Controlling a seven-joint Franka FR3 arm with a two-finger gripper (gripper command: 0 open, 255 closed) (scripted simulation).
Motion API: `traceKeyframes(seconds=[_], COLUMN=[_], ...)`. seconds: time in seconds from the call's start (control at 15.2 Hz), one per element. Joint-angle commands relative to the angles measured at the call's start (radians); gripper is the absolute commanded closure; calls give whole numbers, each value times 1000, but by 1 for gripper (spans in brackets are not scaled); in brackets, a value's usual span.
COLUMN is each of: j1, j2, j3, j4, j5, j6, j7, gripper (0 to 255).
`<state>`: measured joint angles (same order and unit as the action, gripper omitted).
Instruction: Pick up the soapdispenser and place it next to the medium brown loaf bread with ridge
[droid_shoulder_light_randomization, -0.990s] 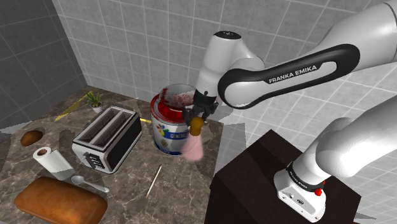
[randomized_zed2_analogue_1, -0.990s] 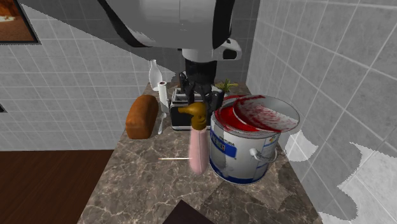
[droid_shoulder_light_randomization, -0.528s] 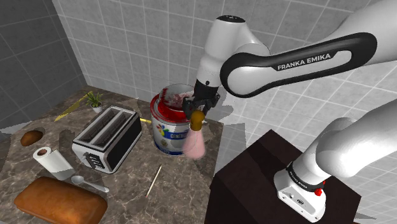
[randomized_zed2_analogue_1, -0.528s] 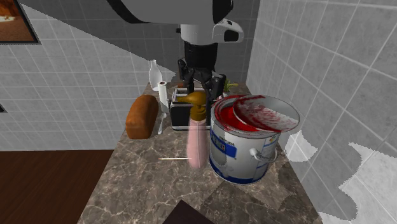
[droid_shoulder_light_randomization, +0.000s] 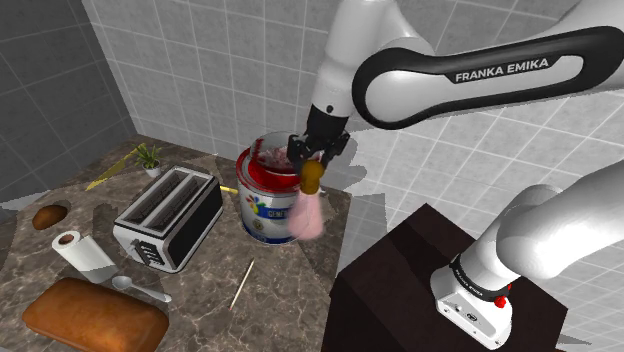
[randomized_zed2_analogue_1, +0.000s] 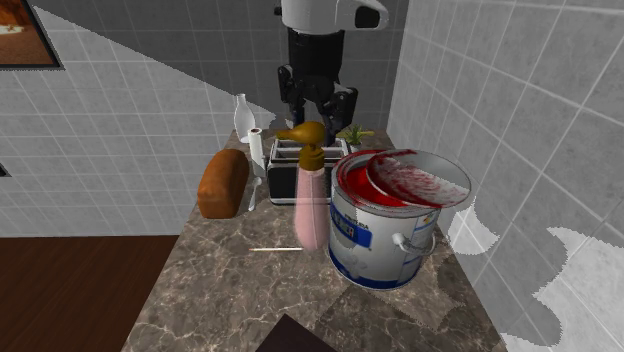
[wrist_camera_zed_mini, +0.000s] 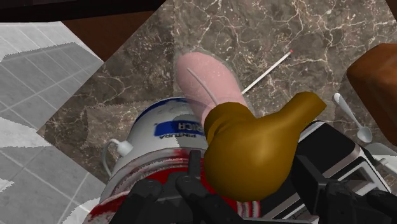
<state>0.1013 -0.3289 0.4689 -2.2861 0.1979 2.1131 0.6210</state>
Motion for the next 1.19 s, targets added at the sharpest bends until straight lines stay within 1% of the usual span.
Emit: traceKeyframes(seconds=[0.0,1.12], j1=[0,-9], j2=[-11,-31], j3=[-5,-33], j4=[19,229], j5=[1,-13], j6=[-30,-260], j7=[-2,7], gripper=[255,255])
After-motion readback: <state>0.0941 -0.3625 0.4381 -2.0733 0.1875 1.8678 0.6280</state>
